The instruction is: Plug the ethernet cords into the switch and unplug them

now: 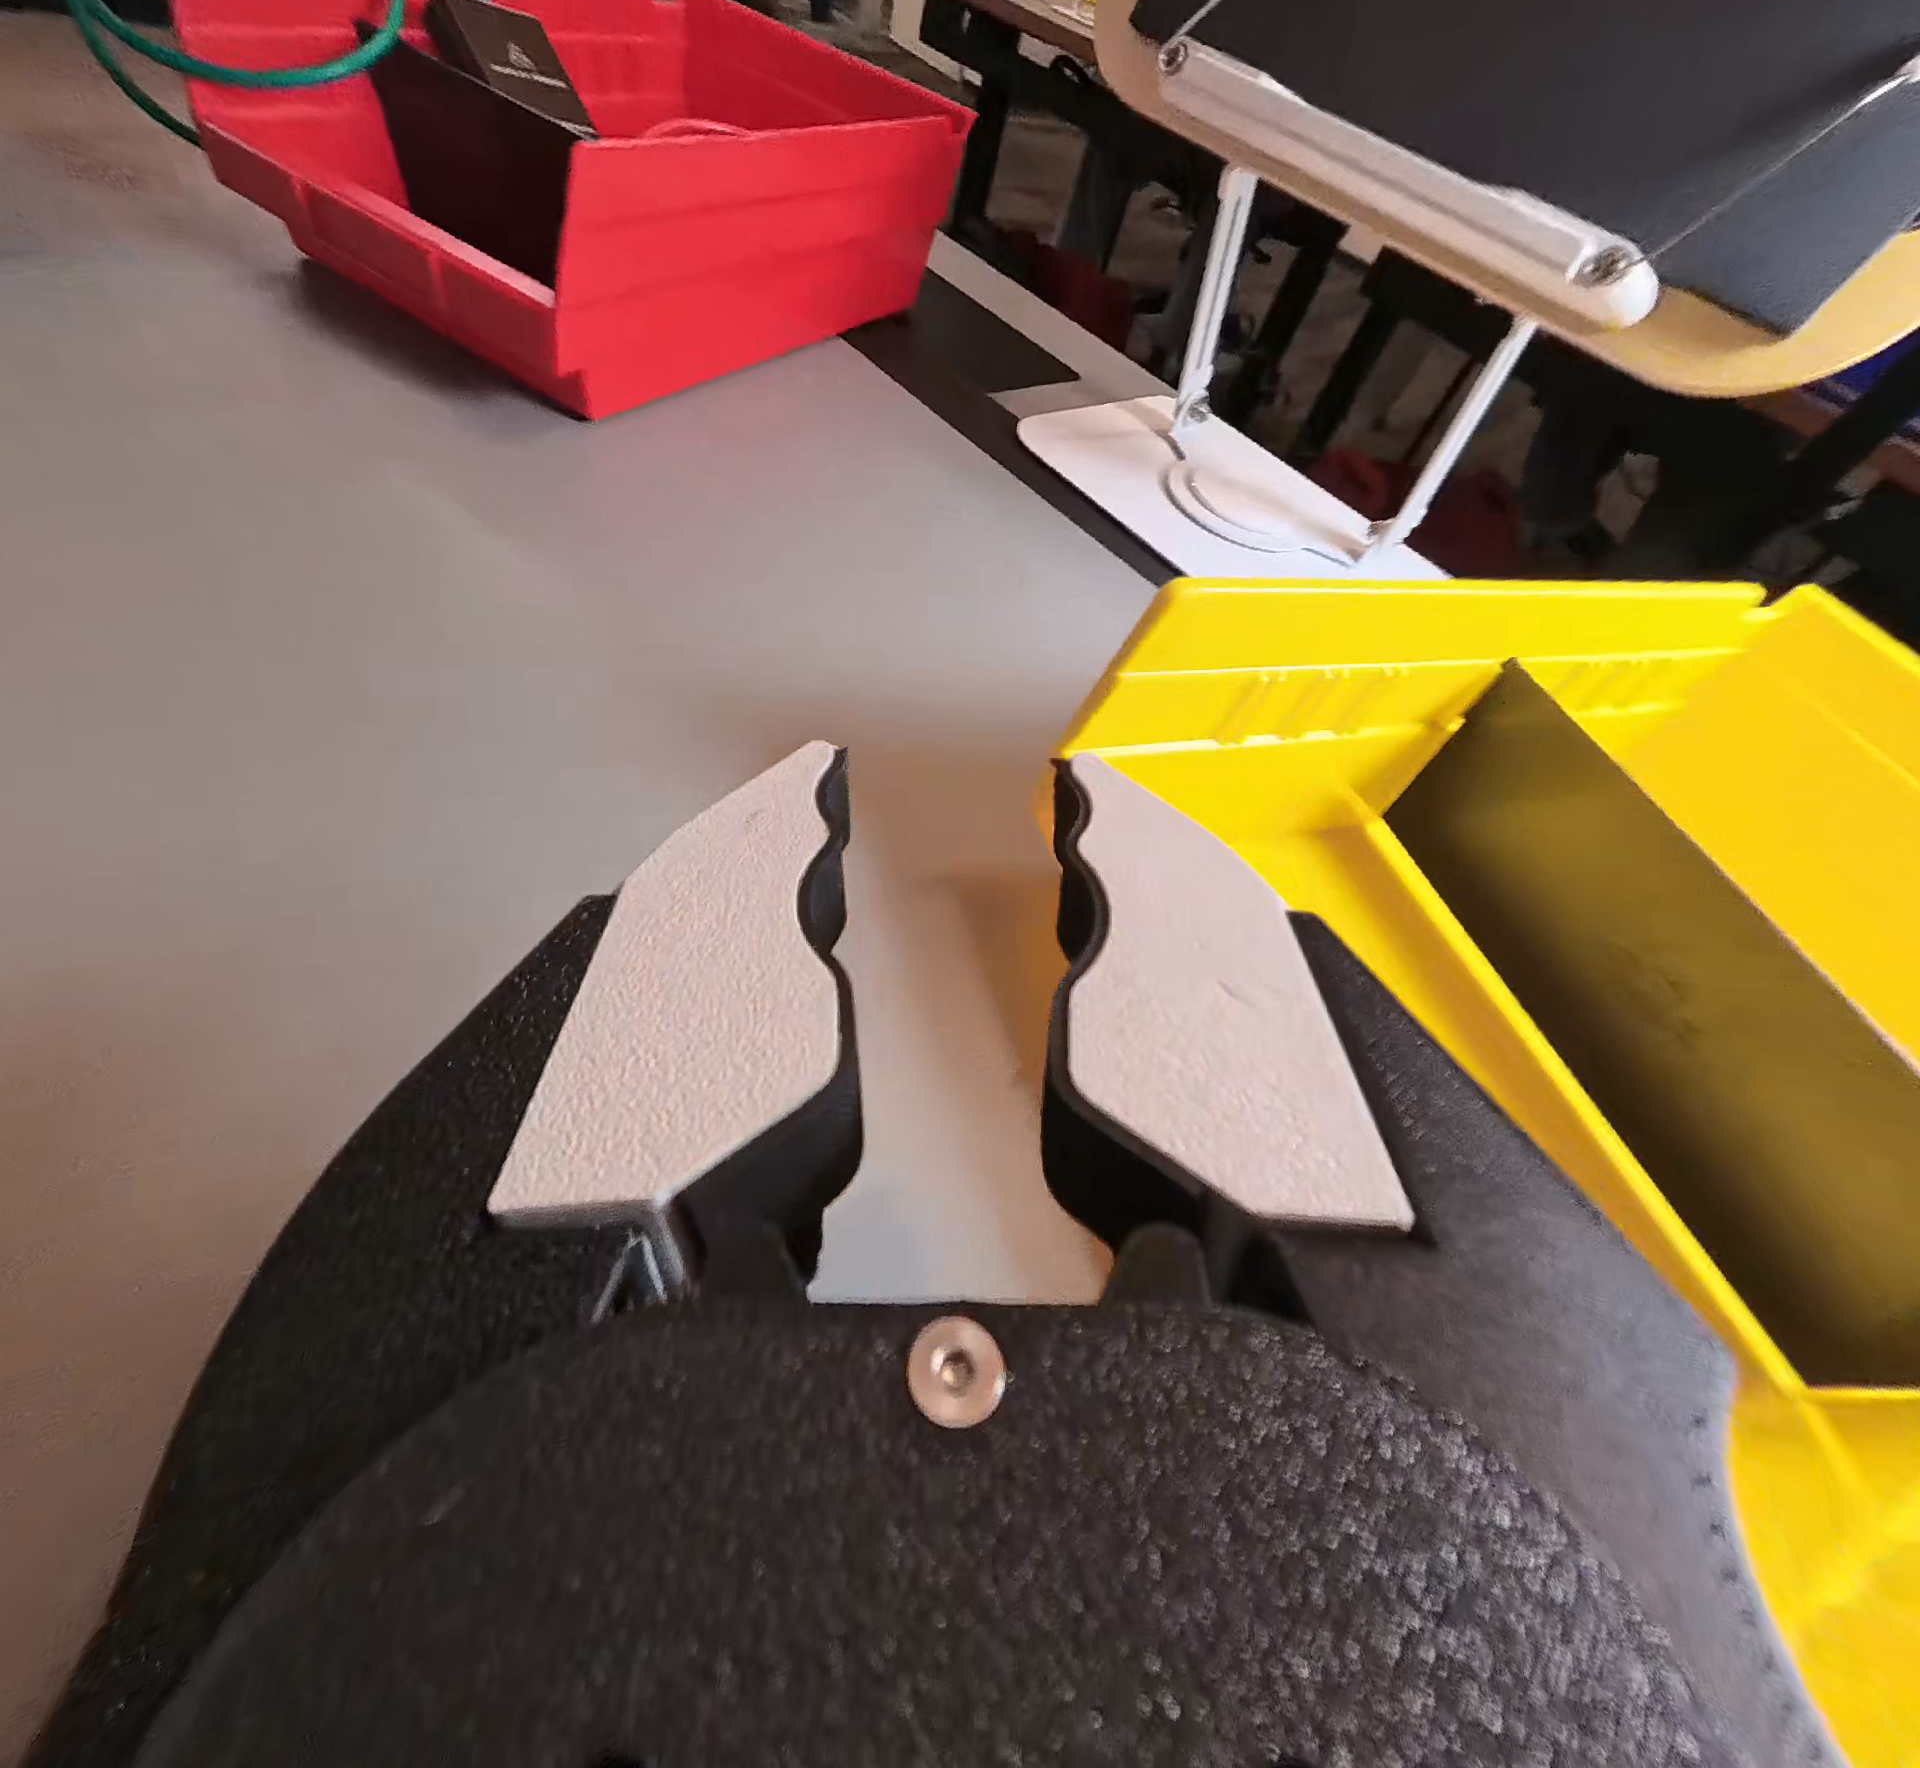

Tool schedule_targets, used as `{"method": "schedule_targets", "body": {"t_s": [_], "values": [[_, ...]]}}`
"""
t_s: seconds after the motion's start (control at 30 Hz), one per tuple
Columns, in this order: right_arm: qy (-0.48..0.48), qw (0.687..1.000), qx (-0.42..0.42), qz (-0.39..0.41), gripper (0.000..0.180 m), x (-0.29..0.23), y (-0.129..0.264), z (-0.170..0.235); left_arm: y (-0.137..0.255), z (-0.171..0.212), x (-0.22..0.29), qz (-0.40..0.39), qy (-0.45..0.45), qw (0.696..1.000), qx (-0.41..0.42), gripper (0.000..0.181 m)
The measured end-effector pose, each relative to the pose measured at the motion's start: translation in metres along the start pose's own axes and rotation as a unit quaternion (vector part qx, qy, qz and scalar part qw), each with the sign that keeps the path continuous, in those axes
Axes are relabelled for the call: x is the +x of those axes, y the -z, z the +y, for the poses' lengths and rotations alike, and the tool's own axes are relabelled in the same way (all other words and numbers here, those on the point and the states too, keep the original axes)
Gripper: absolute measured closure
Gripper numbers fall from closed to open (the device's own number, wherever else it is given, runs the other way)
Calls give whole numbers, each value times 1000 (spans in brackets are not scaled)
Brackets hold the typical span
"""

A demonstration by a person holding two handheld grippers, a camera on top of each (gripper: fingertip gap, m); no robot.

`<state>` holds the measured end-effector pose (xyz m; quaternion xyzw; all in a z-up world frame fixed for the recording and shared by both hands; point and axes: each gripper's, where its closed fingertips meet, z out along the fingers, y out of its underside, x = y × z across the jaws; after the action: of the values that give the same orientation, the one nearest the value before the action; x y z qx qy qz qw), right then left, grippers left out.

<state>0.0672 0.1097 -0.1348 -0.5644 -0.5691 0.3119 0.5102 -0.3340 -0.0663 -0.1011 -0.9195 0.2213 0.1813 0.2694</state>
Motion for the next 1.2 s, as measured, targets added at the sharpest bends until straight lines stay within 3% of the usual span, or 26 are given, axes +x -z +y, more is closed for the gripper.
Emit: {"method": "schedule_targets", "body": {"t_s": [0.1,0.33,0.63,0.9,1.2], "values": [[-19,1000,4,-18,143,-5,-2,5,-21,18,-22,19,-62,992,-108,130],[-46,998,4,-39,145,-7,0,15,-58,28,-30,129,-119,954,-243,118],[-88,994,14,-59,148,-6,0,18,-76,39,-18,244,-141,905,-320,114],[-95,993,23,-71,150,-9,1,15,-61,22,-23,218,-117,939,-238,117],[-72,992,49,-92,151,-27,5,-9,39,-41,-34,93,-120,987,-59,118]]}}
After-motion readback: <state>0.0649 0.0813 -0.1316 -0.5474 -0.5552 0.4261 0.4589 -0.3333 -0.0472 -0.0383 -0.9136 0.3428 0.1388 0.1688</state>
